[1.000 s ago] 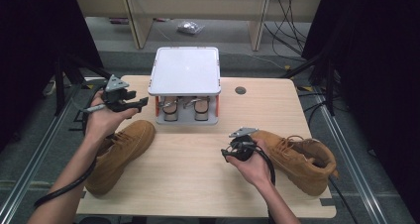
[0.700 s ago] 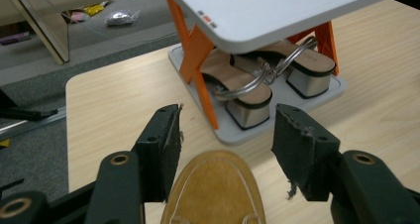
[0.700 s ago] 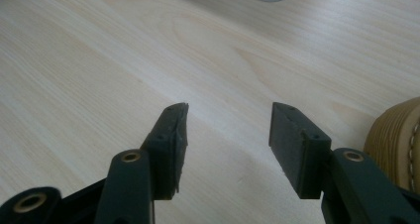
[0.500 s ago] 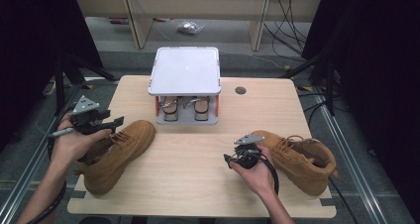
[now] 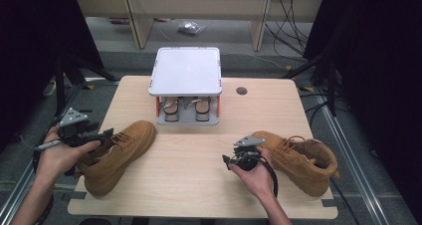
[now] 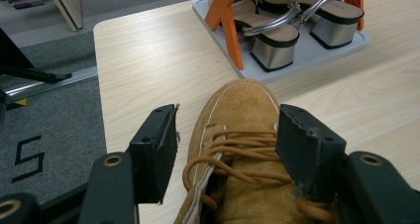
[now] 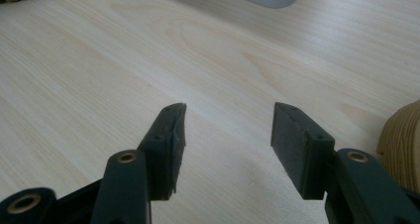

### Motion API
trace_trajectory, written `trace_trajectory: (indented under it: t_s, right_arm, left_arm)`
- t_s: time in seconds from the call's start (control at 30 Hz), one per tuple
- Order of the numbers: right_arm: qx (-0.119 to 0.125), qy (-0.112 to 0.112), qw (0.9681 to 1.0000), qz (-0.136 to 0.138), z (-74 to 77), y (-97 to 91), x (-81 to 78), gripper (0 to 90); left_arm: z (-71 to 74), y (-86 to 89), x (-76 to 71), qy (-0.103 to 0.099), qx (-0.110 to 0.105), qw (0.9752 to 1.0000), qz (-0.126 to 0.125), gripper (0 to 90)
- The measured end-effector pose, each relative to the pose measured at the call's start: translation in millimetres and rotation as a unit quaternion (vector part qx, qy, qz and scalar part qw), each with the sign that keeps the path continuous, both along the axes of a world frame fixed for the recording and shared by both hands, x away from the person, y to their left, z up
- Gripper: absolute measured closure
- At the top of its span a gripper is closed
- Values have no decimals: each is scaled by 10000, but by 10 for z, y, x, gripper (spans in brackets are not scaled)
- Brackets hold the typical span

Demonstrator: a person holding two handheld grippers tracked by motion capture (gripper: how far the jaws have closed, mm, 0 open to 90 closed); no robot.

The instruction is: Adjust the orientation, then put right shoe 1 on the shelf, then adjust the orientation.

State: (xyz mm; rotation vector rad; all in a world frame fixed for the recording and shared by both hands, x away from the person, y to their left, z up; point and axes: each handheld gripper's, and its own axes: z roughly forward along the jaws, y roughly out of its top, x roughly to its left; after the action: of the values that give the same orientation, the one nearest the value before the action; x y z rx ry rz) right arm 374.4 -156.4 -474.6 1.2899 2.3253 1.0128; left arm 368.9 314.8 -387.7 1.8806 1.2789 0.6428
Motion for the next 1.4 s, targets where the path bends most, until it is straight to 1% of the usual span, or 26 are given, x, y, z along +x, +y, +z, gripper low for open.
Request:
trace_trajectory:
  t_s: [0.03, 0.07, 0.17, 0.2, 0.27, 0.3, 0.4, 0.43, 0.57, 0.6, 0.7, 0.77, 0.8, 0.83, 0.9, 0.93, 1.03, 1.07, 1.1, 1.13, 1.17, 1.2, 1.23, 1.33, 1.37, 1.4]
  right_arm:
    - [61, 10, 10000, -49, -2, 11, -8, 476]
    - [42, -12, 10000, -23, 0, 8, -4, 476]
    - [42, -31, 10000, -8, 18, 0, 3, 475]
    - [47, -37, 10000, 0, 24, 0, 3, 475]
    - [42, -88, 10000, 4, 29, 0, 5, 475]
    - [45, -41, 10000, -3, 40, -1, -1, 474]
    - [47, -46, 10000, 20, 32, -11, 5, 473]
    - [63, -3, 10000, -12, 30, -9, 1, 472]
    - [90, 10, 10000, 36, 7, -14, 6, 470]
    - [88, 11, 10000, 34, 7, -15, 5, 470]
    - [64, 22, 10000, -39, 16, -18, -3, 470]
    - [46, -9, 10000, -5, 20, -26, 2, 469]
    - [65, 7, 10000, -13, 32, -27, 1, 469]
    - [68, -16, 10000, -29, 40, -28, 0, 470]
    - [84, -97, 9999, -12, 48, -35, -1, 469]
    - [105, -35, 9999, -41, 60, -30, -9, 468]
    - [105, -22, 9999, -41, 75, -27, -16, 468]
    - [128, -47, 9999, -26, 77, -23, -15, 468]
    - [97, -105, 9999, 35, 80, -32, -7, 468]
    - [120, -100, 9999, 14, 82, -29, -9, 467]
    - [114, -71, 9999, -1, 84, -31, -11, 466]
    - [213, -4, 9998, -45, 79, -18, -19, 465]
    - [184, 12, 9998, 26, 78, -35, -2, 464]
    - [74, -48, 10000, 18, 84, -40, 1, 462]
    - [67, -62, 10000, 22, 83, -41, 2, 462]
    - [92, -35, 10000, 4, 87, -37, -1, 462]
  left_arm:
    - [8, 10, -6, 34, 24, 10000, -48, 402]
    - [13, 10, -15, 5, -35, 10000, -41, 400]
    - [23, 21, -31, 13, -33, 10000, 7, 397]
    - [24, 43, -34, 63, 55, 10000, -29, 396]
    - [4, 43, -35, 64, -11, 10000, 16, 395]
    - [5, 59, -40, 108, 67, 9999, -20, 394]
    - [-1, 71, -47, 178, 88, 9998, -15, 393]
    - [-1, 84, -48, 196, 160, 9997, -74, 393]
    - [-17, 82, -48, 260, 101, 9995, -118, 387]
    - [-33, 73, -44, 237, 12, 9997, -89, 386]
    - [-44, 92, -57, 289, -14, 9995, -102, 385]
    - [-44, 105, -61, 283, -31, 9995, -109, 385]
    - [-33, 126, -64, 342, 77, 9993, -147, 385]
    - [-31, 132, -62, 361, 85, 9992, -132, 385]
    - [-23, 125, -67, 309, 9, 9995, -79, 385]
    - [-15, 125, -68, 322, -24, 9994, -88, 385]
    - [12, 133, -88, 318, -9, 9994, -102, 383]
    - [23, 156, -98, 354, 80, 9992, -153, 383]
    - [15, 149, -102, 335, -6, 9994, -88, 382]
    - [17, 185, -110, 421, 143, 9989, -153, 381]
    - [0, 175, -112, 398, 16, 9992, -59, 381]
    - [-13, 201, -107, 446, 38, 9989, -103, 381]
    - [-23, 226, -109, 512, 154, 9985, -99, 381]
    - [-51, 250, -107, 635, 197, 9978, -36, 383]
    - [-63, 269, -100, 659, 215, 9976, -94, 385]
    - [-74, 278, -92, 715, 254, 9971, -63, 388]
